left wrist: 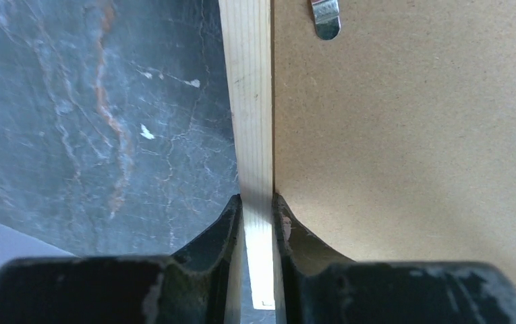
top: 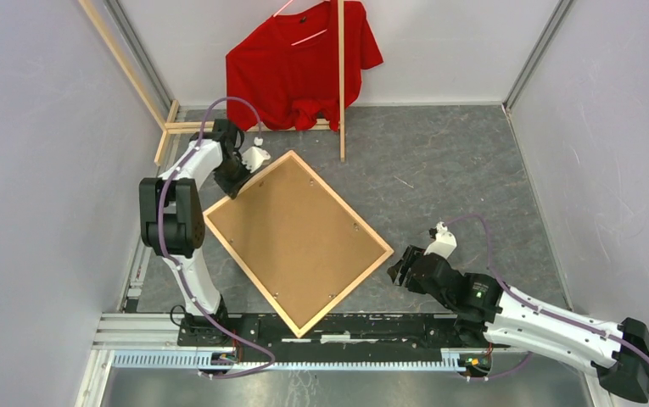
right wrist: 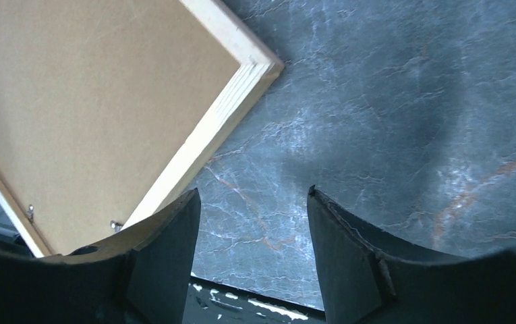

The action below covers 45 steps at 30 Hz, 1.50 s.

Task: Put the photo into the frame
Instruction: Adjust the photo frame at the center of the board.

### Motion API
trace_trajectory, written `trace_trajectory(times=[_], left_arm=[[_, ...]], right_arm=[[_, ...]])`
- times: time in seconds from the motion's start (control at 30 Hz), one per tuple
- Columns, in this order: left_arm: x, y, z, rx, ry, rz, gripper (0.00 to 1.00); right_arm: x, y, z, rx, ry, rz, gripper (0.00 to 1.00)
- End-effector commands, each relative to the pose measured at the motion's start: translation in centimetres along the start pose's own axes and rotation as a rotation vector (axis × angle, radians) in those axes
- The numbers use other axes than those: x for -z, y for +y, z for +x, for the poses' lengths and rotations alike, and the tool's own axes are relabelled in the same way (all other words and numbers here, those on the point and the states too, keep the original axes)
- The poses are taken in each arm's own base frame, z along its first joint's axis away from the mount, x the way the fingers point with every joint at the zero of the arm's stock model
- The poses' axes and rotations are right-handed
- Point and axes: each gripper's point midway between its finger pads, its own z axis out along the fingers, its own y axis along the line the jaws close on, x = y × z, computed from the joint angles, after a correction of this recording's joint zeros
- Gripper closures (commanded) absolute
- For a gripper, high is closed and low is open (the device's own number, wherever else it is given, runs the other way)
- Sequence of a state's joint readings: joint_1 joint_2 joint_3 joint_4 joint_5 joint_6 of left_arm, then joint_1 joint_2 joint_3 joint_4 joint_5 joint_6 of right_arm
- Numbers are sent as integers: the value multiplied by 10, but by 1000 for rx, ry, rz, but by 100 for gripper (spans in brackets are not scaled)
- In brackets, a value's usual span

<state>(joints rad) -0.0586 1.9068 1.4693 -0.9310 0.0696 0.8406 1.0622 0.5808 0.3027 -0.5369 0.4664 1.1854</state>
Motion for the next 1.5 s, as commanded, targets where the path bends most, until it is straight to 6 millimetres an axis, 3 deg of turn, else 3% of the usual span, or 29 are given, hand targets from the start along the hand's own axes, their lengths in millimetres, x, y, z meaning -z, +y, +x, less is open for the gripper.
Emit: trace_trajectory(times=[0.0, 0.2, 0.4, 0.67, 0.93, 0.97, 1.17, 1.3, 1.47], left_arm=[[-1, -16, 9, 120, 6, 7, 98], [-20, -43, 27, 236, 28, 57, 97], [-29, -73, 41, 272, 33, 130, 91], [-23, -110, 34, 284, -32, 294, 72], [-17, -162, 31, 228, -64, 497, 70], [-10, -185, 31, 181, -73, 587, 68], [4, -220, 31, 89, -84, 708, 62], [4, -224, 27, 64, -85, 717, 61], [3, -199, 7, 70, -130, 658, 62]], right_arm=[[-3, 18, 0, -34, 12, -54, 33], [-19, 34, 7, -18, 39, -56, 27], [-37, 37, 8, 56, 48, 17, 29], [-62, 23, -33, -2, 13, 9, 40], [-77, 0, -80, 43, 6, 80, 49], [-84, -7, -93, 47, 9, 99, 49], [-98, -15, -127, 50, 0, 139, 49], [-107, -21, -143, 52, -4, 160, 49], [-108, -32, -164, 47, -12, 206, 47]])
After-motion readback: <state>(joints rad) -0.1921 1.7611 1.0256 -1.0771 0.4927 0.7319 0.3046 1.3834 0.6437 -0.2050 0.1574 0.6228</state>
